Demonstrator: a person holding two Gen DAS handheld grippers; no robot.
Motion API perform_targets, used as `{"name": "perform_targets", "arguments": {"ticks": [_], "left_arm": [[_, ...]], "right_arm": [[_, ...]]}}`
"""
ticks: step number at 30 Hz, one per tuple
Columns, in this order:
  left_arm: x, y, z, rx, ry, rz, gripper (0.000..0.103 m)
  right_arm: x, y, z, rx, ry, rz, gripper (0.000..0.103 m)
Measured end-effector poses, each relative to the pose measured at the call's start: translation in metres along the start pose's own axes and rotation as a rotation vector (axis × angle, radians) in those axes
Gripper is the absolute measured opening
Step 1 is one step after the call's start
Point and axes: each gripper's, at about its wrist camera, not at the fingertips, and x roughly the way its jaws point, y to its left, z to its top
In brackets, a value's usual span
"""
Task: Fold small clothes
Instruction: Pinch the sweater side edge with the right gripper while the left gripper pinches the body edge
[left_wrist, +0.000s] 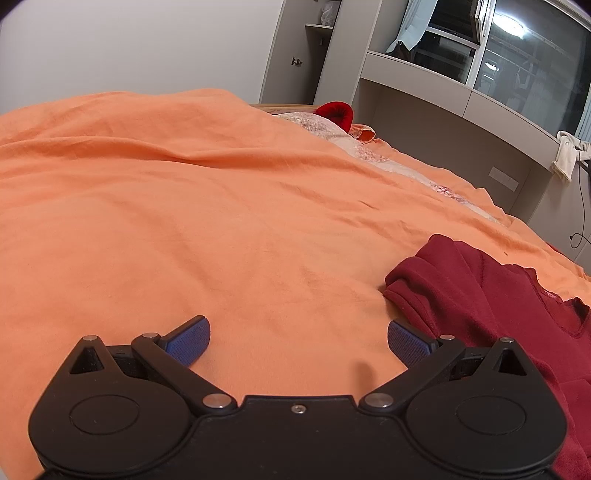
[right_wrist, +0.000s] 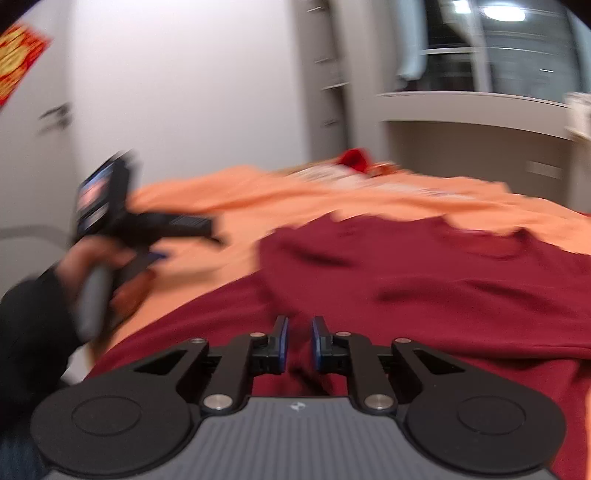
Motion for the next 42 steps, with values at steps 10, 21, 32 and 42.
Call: {"name": "perform_targets", "arguments": {"ticks": [10, 21, 32, 42], "left_arm": [[0.0, 0.005, 0.003, -0.028, -0.014, -0.064, 0.102], [0.044, -0.003, 0.024, -0.092, 0.004, -0.278, 0.086], [0.081, -0.018, 0.029, -0.084, 0.102, -0.38, 0.014], [0.043, -0.032, 0.03, -0.116, 0.055, -0.334, 0.005]], "right_arm": [[-0.021, 0.002, -0.002, 0.026, 0.011, 0.038, 0.06], [-0.018, -0.087, 0.001, 0.347, 0.007, -0.129, 0.054], [0.025, -0.064, -0.006, 0.214, 0.143, -0.067, 0.012], [-0.021, -0.071, 0.026, 0.193, -0.025, -0.08, 0.005]]}}
